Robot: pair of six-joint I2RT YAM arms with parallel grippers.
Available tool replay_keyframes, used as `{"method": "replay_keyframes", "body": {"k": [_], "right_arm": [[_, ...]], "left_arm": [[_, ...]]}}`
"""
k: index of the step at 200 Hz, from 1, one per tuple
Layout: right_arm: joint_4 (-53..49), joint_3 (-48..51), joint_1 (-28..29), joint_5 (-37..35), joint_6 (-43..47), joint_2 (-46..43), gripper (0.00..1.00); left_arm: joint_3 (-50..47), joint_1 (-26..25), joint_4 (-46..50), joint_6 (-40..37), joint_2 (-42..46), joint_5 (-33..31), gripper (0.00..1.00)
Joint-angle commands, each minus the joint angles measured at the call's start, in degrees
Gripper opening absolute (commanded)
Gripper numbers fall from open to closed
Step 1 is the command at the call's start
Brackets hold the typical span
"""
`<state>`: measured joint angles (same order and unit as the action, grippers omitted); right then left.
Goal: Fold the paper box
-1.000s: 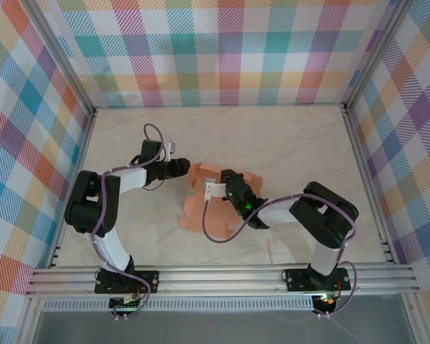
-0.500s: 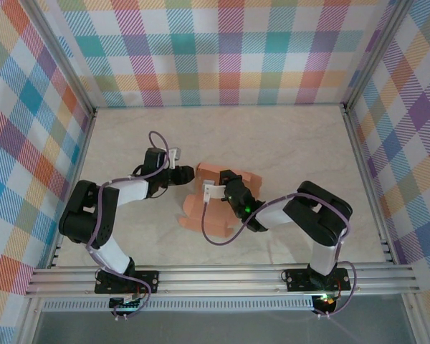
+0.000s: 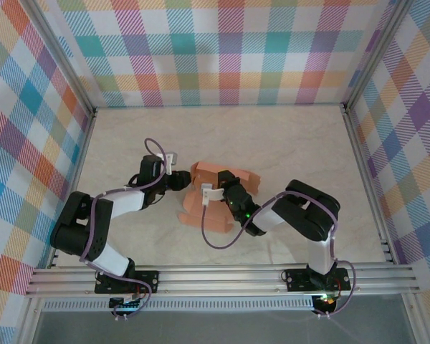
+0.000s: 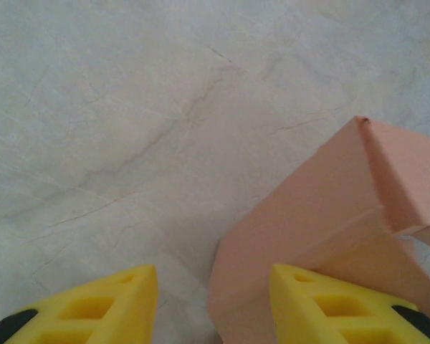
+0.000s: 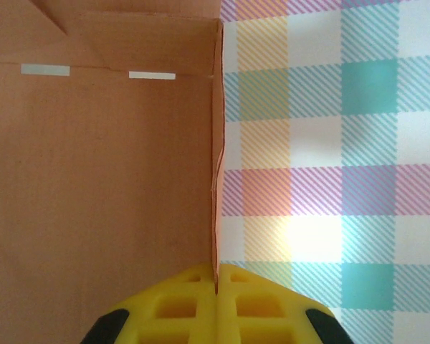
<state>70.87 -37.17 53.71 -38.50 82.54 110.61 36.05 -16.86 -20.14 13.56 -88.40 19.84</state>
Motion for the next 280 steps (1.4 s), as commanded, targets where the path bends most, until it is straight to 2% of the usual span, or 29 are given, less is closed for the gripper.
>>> {"method": "replay_keyframes", "body": {"k": [1,78,88,124,168,200,235,280], "right_arm": [[8.9,0.8,0.6,-1.2,5.0,2.6,0.0],[-0.8,0.9,1.0,-0.9,-2.1,0.0,0.0],[-1.2,1.0,1.0,-0.9,-2.4,-0.3,0.0],[-1.7,1.2,1.2,-0.7,-2.8,-0.9,0.0],[-10.6,1.3,1.4,1.0,-8.8,-4.1,0.0],[-9.3,1.5,1.5,1.0,-8.5,-4.0,0.0],[-14.3,1.4,2.1,2.4,-12.4,-5.5,0.0],[-15.4,1.0,2.3,2.6,-13.6,-5.1,0.0]], "left_arm": [[-1.8,-1.0,-2.9,-2.2,2.8,-1.4,0.45],[-2.1,-3.6,-2.8,-5.0,1.9,-1.9,0.43],[-1.7,-4.0,-2.3,-5.6,1.6,-1.8,0.37],[-0.3,-5.6,-1.5,-8.1,0.3,-3.0,0.37],[-0.9,-7.0,-7.4,-8.8,-3.0,-4.8,0.37],[-1.1,-8.6,-11.6,-8.8,-5.2,-6.5,0.36],[-0.7,-10.3,-14.4,-8.4,-6.9,-8.2,0.34],[0.3,-11.7,-15.7,-7.1,-8.4,-8.8,0.3]]}}
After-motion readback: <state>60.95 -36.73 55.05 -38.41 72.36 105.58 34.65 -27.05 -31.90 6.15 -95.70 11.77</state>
